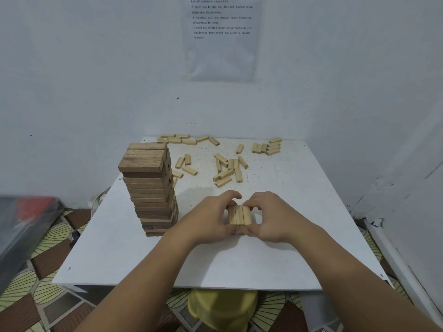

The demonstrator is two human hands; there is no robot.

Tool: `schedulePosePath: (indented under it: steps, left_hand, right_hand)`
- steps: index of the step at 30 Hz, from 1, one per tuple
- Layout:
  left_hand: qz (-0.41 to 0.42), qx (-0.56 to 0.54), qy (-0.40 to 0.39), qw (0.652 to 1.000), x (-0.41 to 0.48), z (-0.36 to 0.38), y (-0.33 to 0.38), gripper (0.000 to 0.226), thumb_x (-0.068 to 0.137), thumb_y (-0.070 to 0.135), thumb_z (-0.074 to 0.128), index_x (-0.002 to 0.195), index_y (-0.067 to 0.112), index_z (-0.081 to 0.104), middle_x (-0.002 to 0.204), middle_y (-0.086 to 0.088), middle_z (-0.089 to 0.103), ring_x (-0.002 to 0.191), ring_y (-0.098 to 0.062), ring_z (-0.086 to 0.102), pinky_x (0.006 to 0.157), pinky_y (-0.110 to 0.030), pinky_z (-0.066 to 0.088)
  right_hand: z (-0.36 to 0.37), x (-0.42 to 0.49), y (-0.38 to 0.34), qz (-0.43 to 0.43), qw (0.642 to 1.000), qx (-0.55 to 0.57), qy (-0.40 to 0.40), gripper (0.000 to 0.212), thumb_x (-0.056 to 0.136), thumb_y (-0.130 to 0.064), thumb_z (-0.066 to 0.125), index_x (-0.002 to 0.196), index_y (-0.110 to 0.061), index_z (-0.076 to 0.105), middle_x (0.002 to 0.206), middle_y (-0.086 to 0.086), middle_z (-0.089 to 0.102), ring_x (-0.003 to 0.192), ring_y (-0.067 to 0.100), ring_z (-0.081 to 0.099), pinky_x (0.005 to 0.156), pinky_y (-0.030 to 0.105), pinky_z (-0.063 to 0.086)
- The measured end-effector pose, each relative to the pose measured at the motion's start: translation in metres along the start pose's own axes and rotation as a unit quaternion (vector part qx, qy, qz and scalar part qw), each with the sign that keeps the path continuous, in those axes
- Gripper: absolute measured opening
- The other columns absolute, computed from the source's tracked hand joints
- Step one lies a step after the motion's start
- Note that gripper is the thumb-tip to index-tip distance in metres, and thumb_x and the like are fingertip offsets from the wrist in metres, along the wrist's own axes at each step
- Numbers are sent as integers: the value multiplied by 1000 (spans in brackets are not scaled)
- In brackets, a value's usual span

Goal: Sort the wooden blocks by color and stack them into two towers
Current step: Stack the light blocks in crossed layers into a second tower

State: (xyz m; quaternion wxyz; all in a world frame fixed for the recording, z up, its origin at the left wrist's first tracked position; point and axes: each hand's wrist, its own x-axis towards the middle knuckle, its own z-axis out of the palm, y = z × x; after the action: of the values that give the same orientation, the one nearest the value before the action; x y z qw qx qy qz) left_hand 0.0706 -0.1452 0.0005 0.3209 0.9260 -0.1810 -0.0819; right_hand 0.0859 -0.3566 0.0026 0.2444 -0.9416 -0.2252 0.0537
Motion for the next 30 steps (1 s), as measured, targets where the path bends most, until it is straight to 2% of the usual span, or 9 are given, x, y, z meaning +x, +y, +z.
schedulePosePath:
  steps: [8,15,18,20,23,27,30]
  left_hand:
    - [-2,-8,-9,1000,-1,0,0,82,80,53,83,147,37,40,129,13,62,123,-8,56,105,-36,48]
    - [-7,-6,-8,1000,-2,1,1,82,82,48,83,149,37,38,133,11,61,126,-7,54,103,-29,45]
    - [-9,-10,-5,1000,-8,-2,3,85,82,46,83,152,39,35,143,13,56,134,-6,49,110,-34,44]
    - [-17,-23,4,1000,-16,-5,4,86,83,44,82,154,42,34,153,18,46,141,-5,41,117,-36,38]
    - [-17,-41,46,998,-27,-8,9,70,93,49,72,153,42,38,156,24,38,142,0,34,117,-28,32]
    - [-20,-81,116,990,-18,-9,25,40,104,47,52,144,39,52,148,25,47,140,4,37,108,-18,28]
    - [-28,-100,138,985,18,-17,41,36,107,39,48,141,34,57,148,18,51,141,-2,41,108,-21,31]
  right_hand:
    - [-1,-2,-3,16,1000,12,-8,40,76,-43,82,112,-30,71,105,-15,57,98,7,52,86,36,52]
    - [-2,-4,-7,37,999,11,-10,45,74,-42,81,116,-32,69,106,-16,57,91,8,54,82,36,54]
    - [-2,-8,-3,59,998,6,-31,78,75,-42,80,146,-29,51,125,-15,54,109,9,53,94,32,51]
    - [-7,-12,4,85,995,-13,-51,89,81,-29,76,158,-25,33,142,-12,46,129,12,47,105,28,44]
    - [-13,-17,17,128,990,-25,-57,87,85,-7,59,162,-23,24,149,-11,39,139,14,40,108,26,41]
    - [-20,-12,39,173,985,-12,-20,78,87,-4,48,160,-24,30,144,-13,44,137,12,42,107,24,40]
    - [-29,1,60,190,982,-10,14,74,89,-5,47,159,-23,34,139,-12,48,135,12,44,103,21,38]
